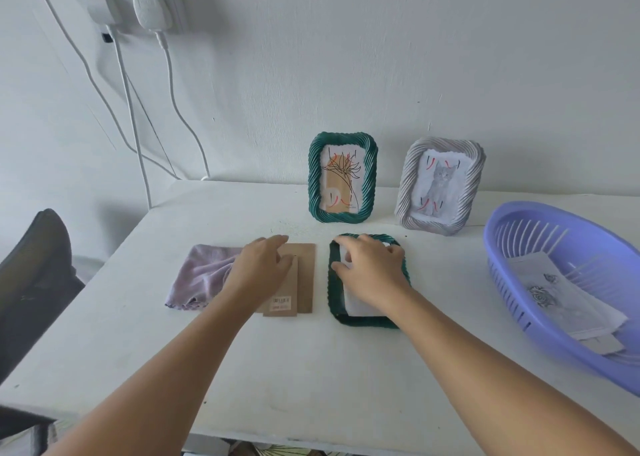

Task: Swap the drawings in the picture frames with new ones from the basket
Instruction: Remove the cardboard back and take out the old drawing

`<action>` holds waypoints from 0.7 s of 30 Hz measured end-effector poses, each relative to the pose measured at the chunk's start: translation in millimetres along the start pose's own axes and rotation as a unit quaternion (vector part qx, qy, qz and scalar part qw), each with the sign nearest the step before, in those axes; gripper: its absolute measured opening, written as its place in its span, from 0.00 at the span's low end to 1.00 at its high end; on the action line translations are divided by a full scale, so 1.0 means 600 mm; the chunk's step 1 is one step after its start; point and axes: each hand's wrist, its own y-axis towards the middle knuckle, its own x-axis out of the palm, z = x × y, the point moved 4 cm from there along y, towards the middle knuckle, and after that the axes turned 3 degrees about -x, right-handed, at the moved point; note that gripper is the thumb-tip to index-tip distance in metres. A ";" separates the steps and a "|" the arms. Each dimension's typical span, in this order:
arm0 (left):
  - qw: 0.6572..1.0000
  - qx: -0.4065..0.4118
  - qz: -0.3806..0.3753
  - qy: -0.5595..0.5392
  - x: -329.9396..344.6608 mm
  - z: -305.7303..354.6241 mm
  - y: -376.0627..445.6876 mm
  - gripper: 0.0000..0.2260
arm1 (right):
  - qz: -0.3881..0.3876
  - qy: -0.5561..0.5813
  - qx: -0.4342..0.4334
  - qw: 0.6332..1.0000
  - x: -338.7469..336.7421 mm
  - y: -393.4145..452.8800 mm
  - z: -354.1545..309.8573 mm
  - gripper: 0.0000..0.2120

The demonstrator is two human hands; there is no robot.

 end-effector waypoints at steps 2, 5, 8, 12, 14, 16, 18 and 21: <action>1.000 0.013 -0.027 -0.005 0.018 0.035 0.005 0.20 | 0.015 0.004 0.043 0.999 -0.017 -0.008 0.038 0.21; 0.998 0.029 -0.058 0.003 0.049 0.080 0.010 0.21 | 0.030 -0.017 0.091 0.995 -0.034 -0.025 0.087 0.22; 0.995 0.021 -0.094 0.013 0.076 0.099 0.014 0.23 | 0.019 -0.036 0.120 0.992 -0.039 -0.041 0.115 0.23; 0.994 0.002 -0.112 0.004 0.094 0.095 0.018 0.23 | 0.017 -0.026 0.123 0.992 -0.038 -0.053 0.124 0.22; 0.993 -0.007 -0.113 -0.018 0.097 0.090 0.019 0.23 | 0.024 -0.017 0.117 0.993 -0.037 -0.055 0.123 0.22; 0.993 -0.015 -0.112 -0.035 0.097 0.088 0.017 0.22 | 0.028 -0.008 0.113 0.993 -0.035 -0.054 0.122 0.22; 0.993 -0.012 -0.108 -0.040 0.096 0.088 0.014 0.20 | 0.032 0.011 0.116 0.993 -0.034 -0.054 0.125 0.21; 0.994 -0.008 -0.103 -0.042 0.095 0.090 0.012 0.18 | 0.031 0.068 0.132 0.988 -0.032 -0.053 0.133 0.24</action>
